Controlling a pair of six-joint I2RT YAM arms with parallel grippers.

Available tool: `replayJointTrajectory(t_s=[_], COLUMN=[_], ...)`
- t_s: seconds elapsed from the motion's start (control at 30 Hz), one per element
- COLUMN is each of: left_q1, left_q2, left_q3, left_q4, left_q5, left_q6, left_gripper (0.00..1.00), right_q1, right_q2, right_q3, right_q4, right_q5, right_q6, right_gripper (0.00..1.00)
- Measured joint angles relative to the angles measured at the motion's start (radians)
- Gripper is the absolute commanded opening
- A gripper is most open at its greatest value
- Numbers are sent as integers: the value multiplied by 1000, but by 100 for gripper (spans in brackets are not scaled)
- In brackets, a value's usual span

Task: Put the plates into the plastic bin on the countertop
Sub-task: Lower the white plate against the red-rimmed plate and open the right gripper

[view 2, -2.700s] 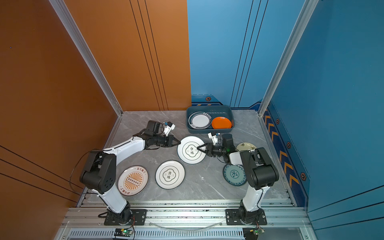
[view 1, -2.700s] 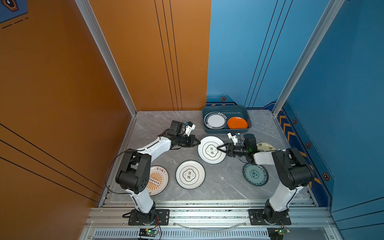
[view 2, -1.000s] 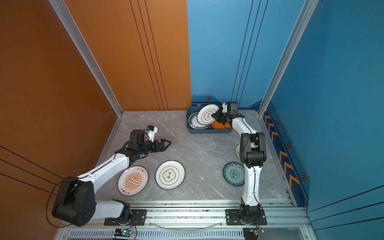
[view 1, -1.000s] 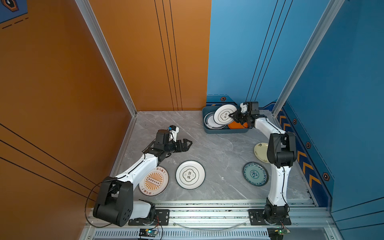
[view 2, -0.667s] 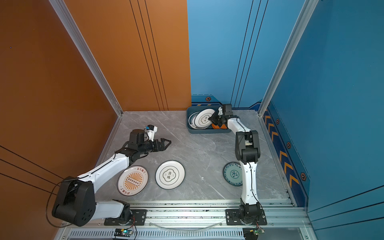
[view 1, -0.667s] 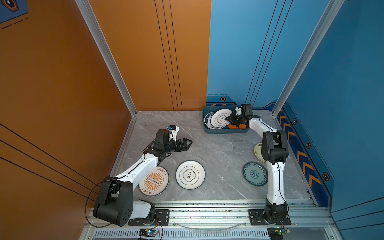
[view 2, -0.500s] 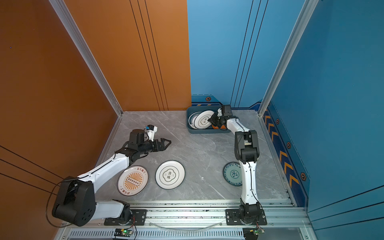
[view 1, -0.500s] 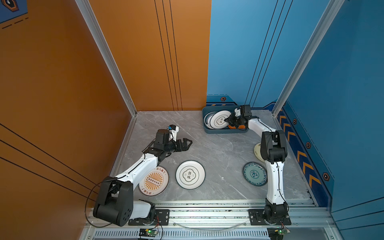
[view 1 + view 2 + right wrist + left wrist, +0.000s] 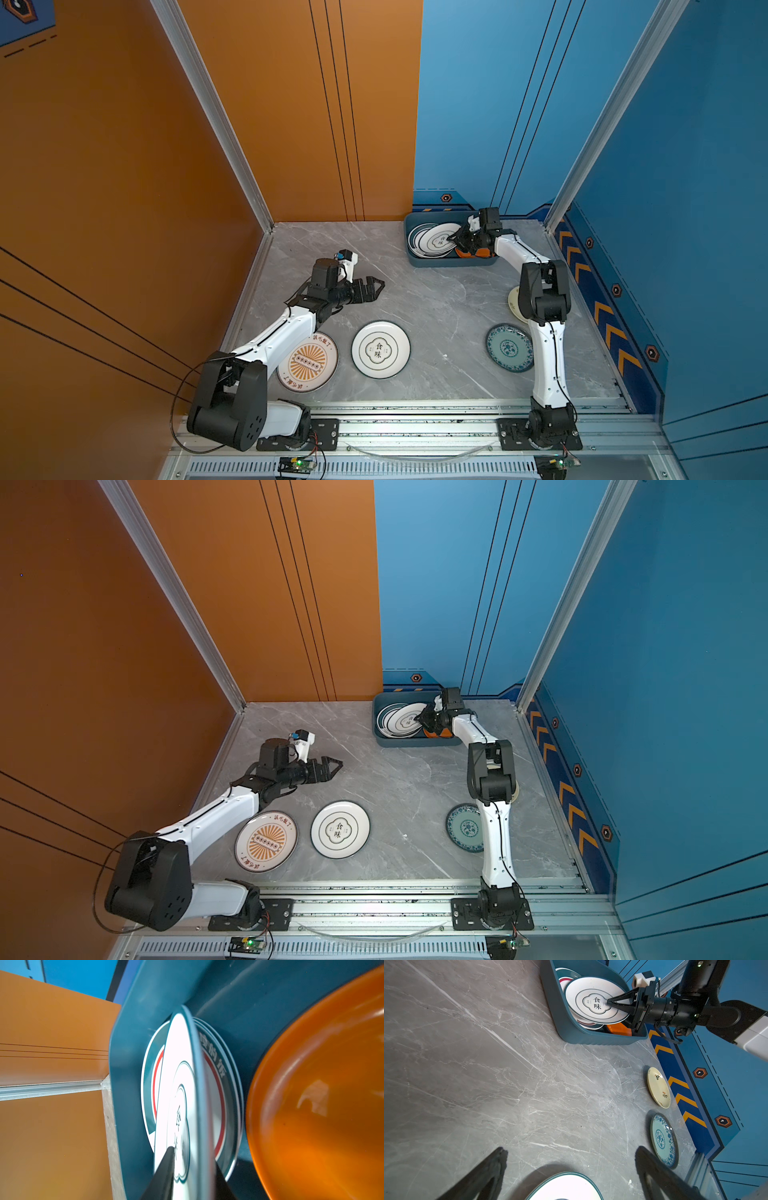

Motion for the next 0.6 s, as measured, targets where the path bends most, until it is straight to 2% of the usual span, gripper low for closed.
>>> replayJointTrajectory(t_s=[0.23, 0.6], left_q1=[0, 0], left_q2=[0, 0], left_q3=[0, 0], left_q4=[0, -3], left_q5=[0, 0], left_q6=[0, 0], left_gripper=[98, 98], right_q1=[0, 1], right_q2=[6, 5], right_q3=[11, 30], right_q4=[-28, -108], right_q5=[2, 72], right_q6=[-8, -76], right_gripper=[43, 48])
